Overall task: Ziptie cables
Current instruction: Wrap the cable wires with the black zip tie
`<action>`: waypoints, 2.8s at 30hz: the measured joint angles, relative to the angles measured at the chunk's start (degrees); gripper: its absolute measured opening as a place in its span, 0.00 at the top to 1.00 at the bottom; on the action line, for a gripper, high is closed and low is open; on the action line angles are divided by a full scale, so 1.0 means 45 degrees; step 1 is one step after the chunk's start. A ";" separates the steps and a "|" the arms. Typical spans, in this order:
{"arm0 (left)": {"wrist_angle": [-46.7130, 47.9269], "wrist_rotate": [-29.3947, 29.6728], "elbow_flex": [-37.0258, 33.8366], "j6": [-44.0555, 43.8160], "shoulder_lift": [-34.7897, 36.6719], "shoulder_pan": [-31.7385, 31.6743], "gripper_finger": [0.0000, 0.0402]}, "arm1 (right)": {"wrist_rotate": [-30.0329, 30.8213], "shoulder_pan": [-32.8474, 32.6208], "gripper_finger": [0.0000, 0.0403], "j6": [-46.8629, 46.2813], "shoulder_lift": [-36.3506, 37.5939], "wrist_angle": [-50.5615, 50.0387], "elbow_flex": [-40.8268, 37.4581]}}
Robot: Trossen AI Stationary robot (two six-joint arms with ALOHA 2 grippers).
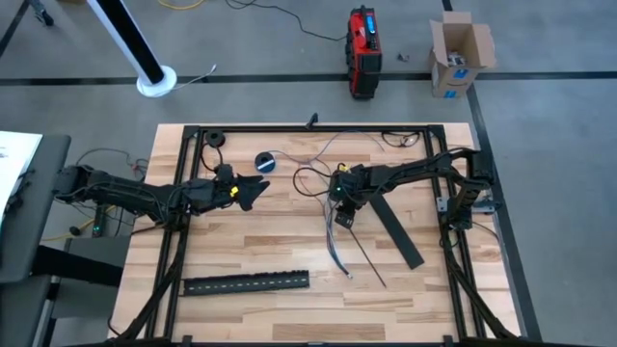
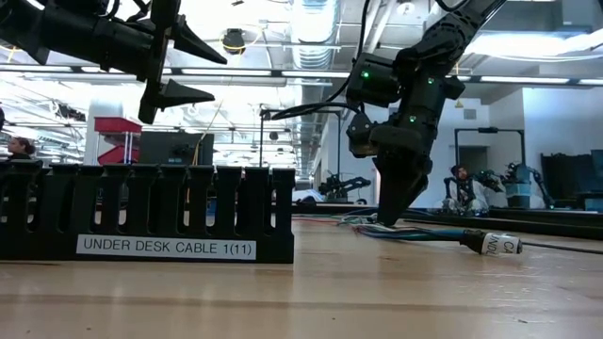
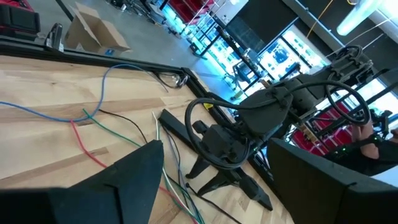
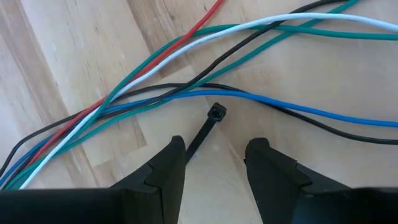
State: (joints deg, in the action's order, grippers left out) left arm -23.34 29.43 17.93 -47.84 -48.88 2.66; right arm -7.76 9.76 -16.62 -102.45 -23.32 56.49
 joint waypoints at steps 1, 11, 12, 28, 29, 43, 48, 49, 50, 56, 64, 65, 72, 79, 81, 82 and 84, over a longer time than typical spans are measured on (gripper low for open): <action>-0.0004 0.0000 0.0000 -0.0002 0.0002 0.0000 0.31 | 0.0011 0.0000 0.61 0.0000 0.0000 -0.0003 0.0000; 0.0084 -0.0005 0.0000 0.0001 -0.0001 0.0000 0.31 | 0.0555 0.0112 0.61 0.0003 -0.0377 0.0374 0.0031; 0.0080 -0.0003 0.0000 0.0001 -0.0001 0.0000 0.31 | 0.0532 0.0112 0.61 0.0015 -0.0494 0.0389 0.0034; 0.0083 0.0044 0.0000 -0.0001 -0.0001 -0.0010 0.31 | -0.0098 -0.0131 0.98 0.0182 -0.1151 0.0882 0.0029; 0.0080 0.0045 0.0000 -0.0002 0.0001 -0.0010 0.31 | -0.0139 -0.0136 0.98 0.0177 -0.1156 0.0916 0.0025; -0.0227 0.0194 0.0000 -0.0767 0.0003 -0.0010 0.31 | 0.1229 0.0010 1.00 -0.0005 0.1081 -0.0847 0.0754; -0.0259 0.0198 0.0000 -0.0767 -0.0001 -0.0010 0.31 | 0.2074 0.0093 1.00 0.0115 0.2621 -0.1829 0.0922; -0.0270 0.0199 0.0000 -0.0767 -0.0001 -0.0010 0.31 | 0.2066 0.0143 1.00 0.0042 0.2943 -0.1635 0.0946; -0.0319 0.0199 0.0000 -0.0767 -0.0001 -0.0010 0.31 | 0.2063 0.0205 1.00 -0.0058 0.3246 -0.1388 0.0968; -0.1400 -0.0374 0.0000 0.0069 -0.0107 -0.0015 0.31 | 0.2070 0.0798 1.00 -0.1082 0.4570 0.0594 0.0962; -0.3438 -0.3459 0.0933 0.5916 -0.2123 -0.0015 0.31 | 0.1696 0.2308 1.00 -0.2050 0.5669 0.2595 0.1182; -0.3438 -0.3621 0.1324 0.6657 -0.2505 -0.0010 0.31 | 0.1633 0.2438 1.00 -0.2067 0.5678 0.2678 0.1357; -0.2333 -0.3818 0.4552 1.1368 -0.5516 -0.0010 0.31 | 0.1363 0.2380 1.00 -0.1701 0.5619 0.2773 0.2604; 0.1163 -0.3284 0.7574 1.5655 -0.7934 0.0311 0.31 | 0.0988 0.2278 1.00 -0.1724 0.5636 0.2783 0.3679; 0.2150 -0.2214 0.8345 1.8111 -0.8394 0.0661 0.31 | 0.0989 0.2298 1.00 -0.1719 0.5624 0.2707 0.3838; 0.2456 -0.1213 0.8678 1.9579 -0.8601 0.0898 0.31 | 0.0985 0.2334 1.00 -0.1678 0.5615 0.2697 0.3907; 0.2659 0.1054 0.9155 2.3100 -0.9048 0.1342 0.31 | 0.0962 0.2373 1.00 -0.1676 0.5605 0.2673 0.4056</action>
State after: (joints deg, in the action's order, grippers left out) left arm -11.37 34.17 59.13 56.11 -89.60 8.70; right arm -3.43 20.44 -24.16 -77.23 -11.29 74.74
